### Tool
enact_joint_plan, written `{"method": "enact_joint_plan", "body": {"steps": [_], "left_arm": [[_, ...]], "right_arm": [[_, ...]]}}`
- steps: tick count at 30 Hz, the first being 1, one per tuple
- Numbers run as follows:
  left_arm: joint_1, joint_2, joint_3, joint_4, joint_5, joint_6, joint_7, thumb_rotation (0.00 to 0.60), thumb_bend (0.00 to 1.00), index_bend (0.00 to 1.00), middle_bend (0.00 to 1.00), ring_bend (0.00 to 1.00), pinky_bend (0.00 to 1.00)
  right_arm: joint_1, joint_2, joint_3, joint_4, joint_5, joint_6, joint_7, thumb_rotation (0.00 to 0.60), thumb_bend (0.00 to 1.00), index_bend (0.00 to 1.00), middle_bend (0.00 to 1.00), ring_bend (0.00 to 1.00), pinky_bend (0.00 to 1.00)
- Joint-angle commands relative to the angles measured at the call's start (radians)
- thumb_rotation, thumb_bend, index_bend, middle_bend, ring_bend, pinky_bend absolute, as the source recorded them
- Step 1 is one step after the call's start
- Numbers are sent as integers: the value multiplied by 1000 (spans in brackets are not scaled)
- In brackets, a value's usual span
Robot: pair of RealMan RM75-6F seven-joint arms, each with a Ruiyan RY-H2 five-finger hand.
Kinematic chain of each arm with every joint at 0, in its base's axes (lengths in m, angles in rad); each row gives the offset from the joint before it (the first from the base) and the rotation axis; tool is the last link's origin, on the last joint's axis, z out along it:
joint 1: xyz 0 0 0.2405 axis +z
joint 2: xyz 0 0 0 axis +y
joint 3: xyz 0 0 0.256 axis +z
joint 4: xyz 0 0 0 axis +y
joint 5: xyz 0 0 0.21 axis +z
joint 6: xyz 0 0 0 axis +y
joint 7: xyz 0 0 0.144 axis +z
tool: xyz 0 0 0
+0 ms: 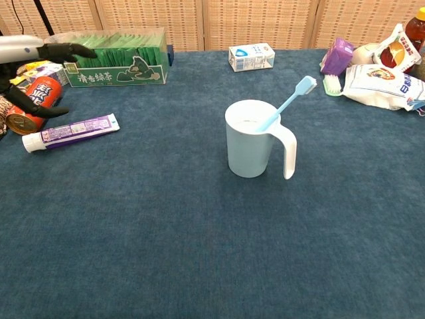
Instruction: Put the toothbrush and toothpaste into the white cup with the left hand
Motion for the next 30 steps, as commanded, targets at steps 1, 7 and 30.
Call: {"method": "enact_joint_plan", "body": {"steps": [1, 7, 30], "left_arm": [[-2, 52, 22, -16, -92, -76, 63, 600, 308, 0, 0, 0, 0], [-34, 13, 7, 34, -190, -87, 180, 600, 301, 0, 0, 0, 0], [-113, -87, 2, 120, -327, -191, 323, 600, 304, 0, 0, 0, 0]], "right_arm": [[1, -4, -3, -5, -5, 0, -11, 600, 0, 0, 0, 0, 0], [2, -6, -7, -11, -11, 1, -21, 600, 0, 0, 0, 0, 0], [5, -6, -3, -1, 8, -11, -15, 600, 0, 0, 0, 0, 0]]}}
